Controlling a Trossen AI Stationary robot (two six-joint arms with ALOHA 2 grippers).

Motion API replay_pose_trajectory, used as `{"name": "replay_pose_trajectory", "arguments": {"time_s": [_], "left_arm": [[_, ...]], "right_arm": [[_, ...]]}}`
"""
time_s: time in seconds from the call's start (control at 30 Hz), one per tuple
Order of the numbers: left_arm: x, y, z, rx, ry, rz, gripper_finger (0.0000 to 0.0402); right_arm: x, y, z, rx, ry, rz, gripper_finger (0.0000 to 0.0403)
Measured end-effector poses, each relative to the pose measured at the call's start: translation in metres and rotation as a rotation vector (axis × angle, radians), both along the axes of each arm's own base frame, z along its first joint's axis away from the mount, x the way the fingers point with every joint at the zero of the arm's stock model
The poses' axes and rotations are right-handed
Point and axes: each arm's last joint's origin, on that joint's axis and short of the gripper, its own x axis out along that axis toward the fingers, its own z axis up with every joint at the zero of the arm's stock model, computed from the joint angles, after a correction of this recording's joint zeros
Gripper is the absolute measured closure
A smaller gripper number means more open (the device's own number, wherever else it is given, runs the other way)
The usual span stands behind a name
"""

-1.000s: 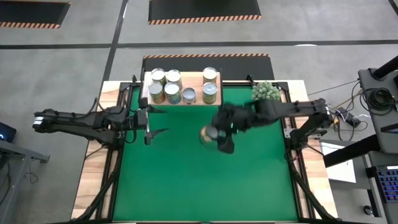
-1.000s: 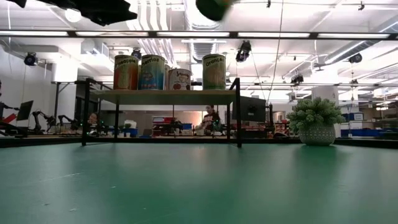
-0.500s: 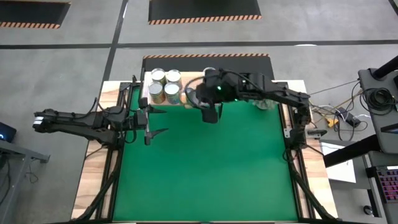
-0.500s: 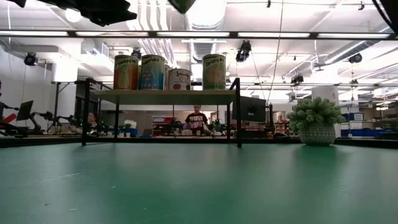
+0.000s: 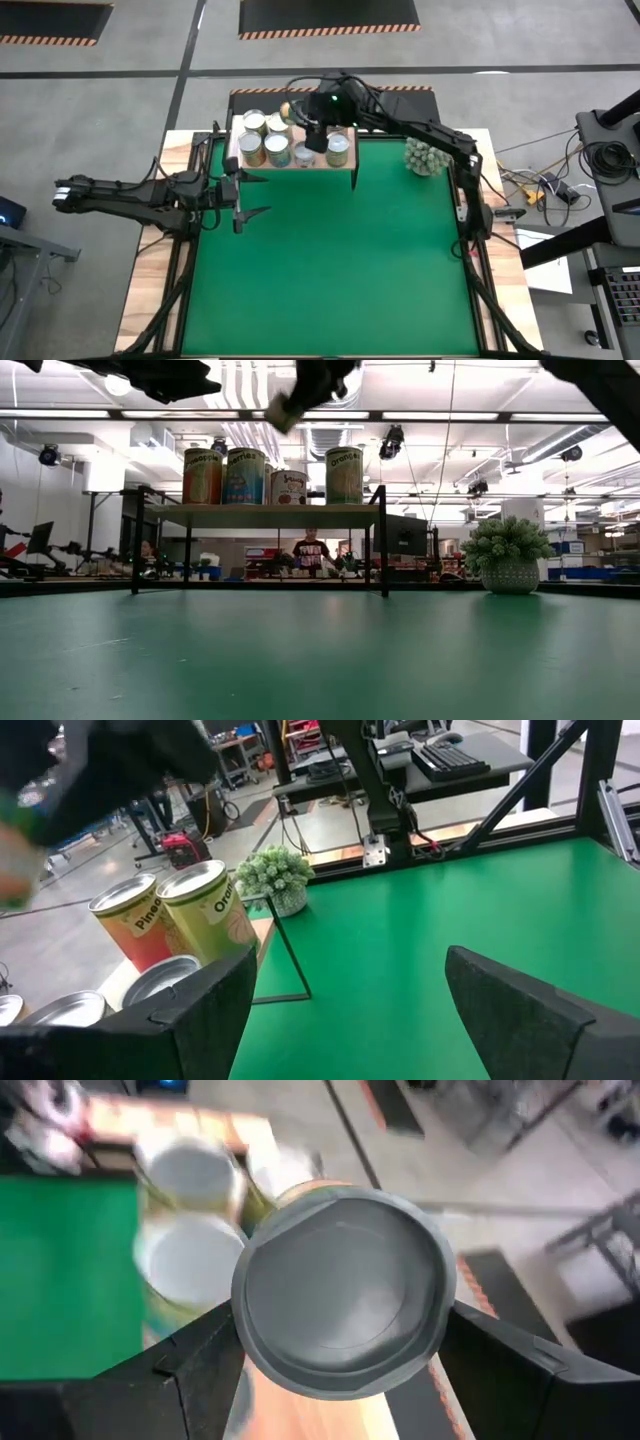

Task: Pick and place cans onto a shelf
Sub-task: Put the canned sliced peaches on the shelf

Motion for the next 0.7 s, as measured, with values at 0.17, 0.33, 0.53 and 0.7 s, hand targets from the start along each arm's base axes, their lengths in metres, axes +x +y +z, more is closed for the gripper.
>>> {"name": "replay_pose_trajectory", "arguments": {"time_s": [0.17,0.33,0.53,0.7], "left_arm": [[0.000,0.000,0.000,-0.003,0.002,0.001,0.0096],[0.001,0.000,-0.001,-0.003,0.004,0.000,0.0096],[0.001,0.000,0.000,-0.003,0.001,0.001,0.0096],[0.001,0.000,0.000,-0.003,0.001,0.001,0.0096]], "right_arm": [[0.004,-0.025,-0.027,0.019,0.122,-0.035,0.0117],[0.010,-0.035,-0.046,0.037,0.192,-0.044,0.0114],[0.010,-0.038,-0.049,0.000,0.225,-0.054,0.0113],[0.004,-0.017,-0.038,0.019,0.235,0.012,0.0113]]}}
